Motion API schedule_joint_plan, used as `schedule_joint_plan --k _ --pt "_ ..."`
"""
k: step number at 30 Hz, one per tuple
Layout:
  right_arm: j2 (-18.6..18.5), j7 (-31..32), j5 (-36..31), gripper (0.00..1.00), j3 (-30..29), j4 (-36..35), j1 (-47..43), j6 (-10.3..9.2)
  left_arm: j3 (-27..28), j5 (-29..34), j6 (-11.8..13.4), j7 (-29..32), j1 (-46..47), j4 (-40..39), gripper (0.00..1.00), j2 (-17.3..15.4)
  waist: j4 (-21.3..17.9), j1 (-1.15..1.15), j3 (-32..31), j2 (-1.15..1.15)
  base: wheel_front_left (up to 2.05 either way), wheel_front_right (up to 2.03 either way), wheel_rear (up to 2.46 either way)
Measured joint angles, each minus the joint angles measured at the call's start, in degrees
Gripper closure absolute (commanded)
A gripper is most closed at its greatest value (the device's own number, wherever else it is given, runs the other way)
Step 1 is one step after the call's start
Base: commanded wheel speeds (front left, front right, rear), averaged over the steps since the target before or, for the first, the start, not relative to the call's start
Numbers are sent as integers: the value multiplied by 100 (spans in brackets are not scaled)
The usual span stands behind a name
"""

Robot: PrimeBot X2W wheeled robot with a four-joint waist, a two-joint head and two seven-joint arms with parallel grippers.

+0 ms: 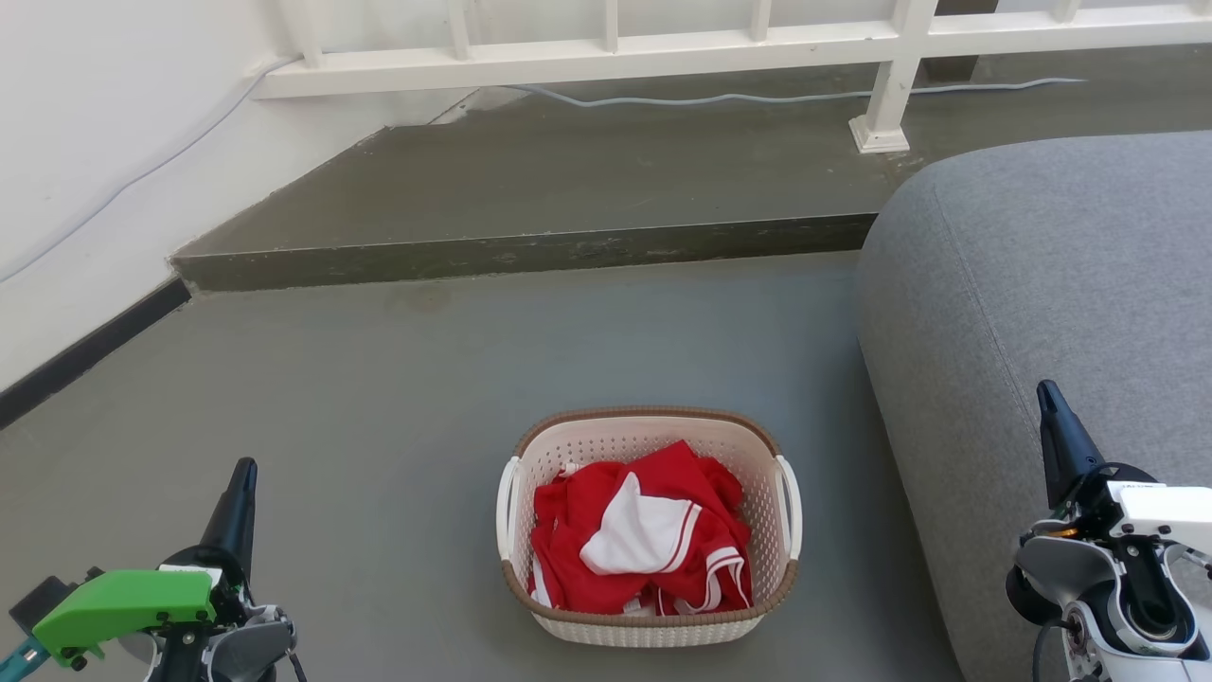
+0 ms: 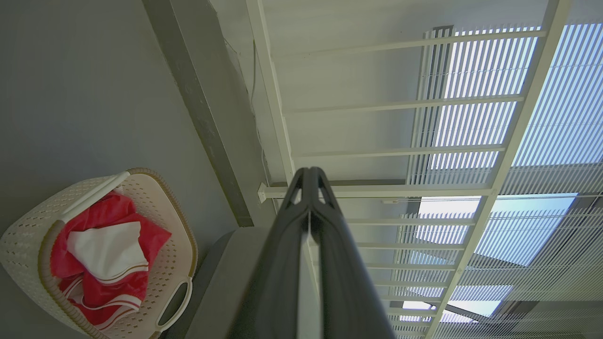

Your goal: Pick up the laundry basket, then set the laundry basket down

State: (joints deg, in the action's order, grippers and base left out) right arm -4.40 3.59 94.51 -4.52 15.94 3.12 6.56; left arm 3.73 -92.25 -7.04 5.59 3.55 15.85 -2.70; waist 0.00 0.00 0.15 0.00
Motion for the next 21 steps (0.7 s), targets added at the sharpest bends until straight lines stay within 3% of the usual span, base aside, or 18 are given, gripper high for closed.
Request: schedule_joint_plan --k 21 --pt "12 7 0 100 -5 16 1 15 2 1 0 0 0 0 100 1 0 0 0 0 0 0 0"
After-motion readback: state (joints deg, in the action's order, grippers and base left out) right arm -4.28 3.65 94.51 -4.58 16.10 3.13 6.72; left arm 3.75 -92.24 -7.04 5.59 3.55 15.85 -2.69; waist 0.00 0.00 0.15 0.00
